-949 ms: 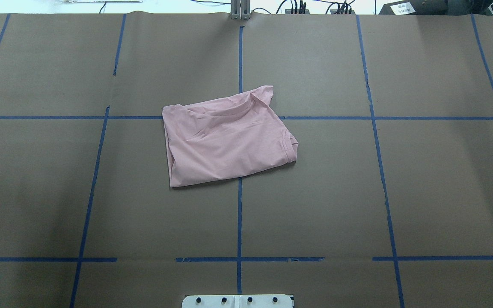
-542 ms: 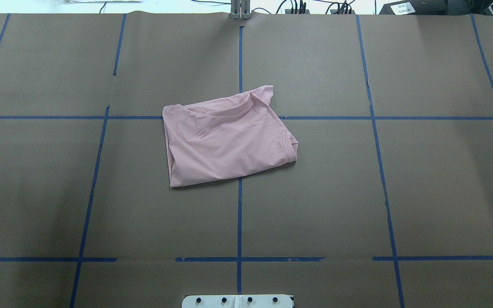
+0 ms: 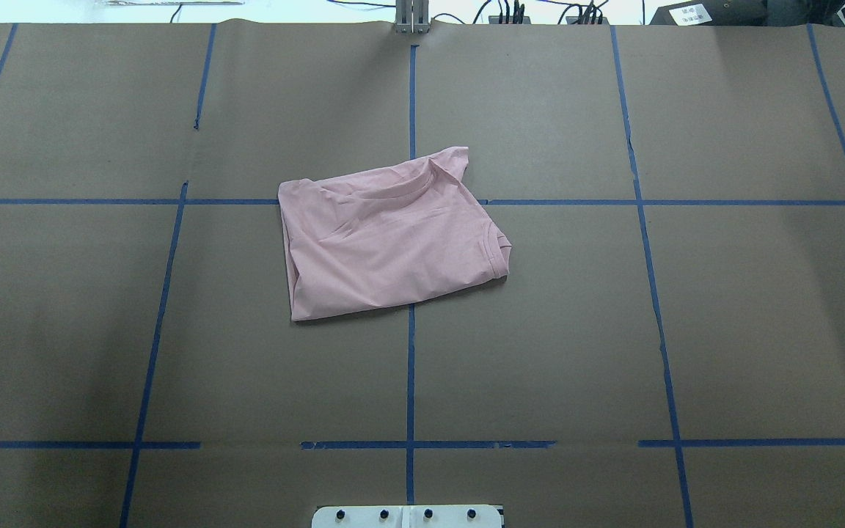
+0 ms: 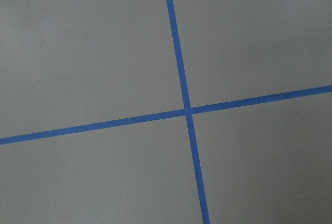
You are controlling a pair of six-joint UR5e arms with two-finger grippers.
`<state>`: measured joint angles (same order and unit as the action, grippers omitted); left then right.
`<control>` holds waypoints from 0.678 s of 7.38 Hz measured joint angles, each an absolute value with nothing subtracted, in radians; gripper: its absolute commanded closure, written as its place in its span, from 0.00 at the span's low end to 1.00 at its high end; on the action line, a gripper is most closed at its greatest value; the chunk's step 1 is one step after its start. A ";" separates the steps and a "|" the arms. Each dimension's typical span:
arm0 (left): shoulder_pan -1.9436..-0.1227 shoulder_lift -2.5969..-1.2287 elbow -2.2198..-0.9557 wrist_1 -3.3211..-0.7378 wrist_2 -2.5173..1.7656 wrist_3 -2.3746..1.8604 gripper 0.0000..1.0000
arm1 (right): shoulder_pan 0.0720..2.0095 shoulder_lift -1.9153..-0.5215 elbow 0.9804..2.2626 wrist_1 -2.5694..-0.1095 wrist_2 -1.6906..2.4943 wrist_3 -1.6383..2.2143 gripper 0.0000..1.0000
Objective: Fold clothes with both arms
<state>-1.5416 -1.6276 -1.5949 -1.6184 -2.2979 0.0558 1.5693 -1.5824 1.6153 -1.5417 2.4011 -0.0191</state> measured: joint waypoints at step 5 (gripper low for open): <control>-1.542 -1.628 -1.592 -1.618 -2.298 0.056 0.00 | 1.569 -1.588 1.615 -1.540 2.401 -0.012 0.00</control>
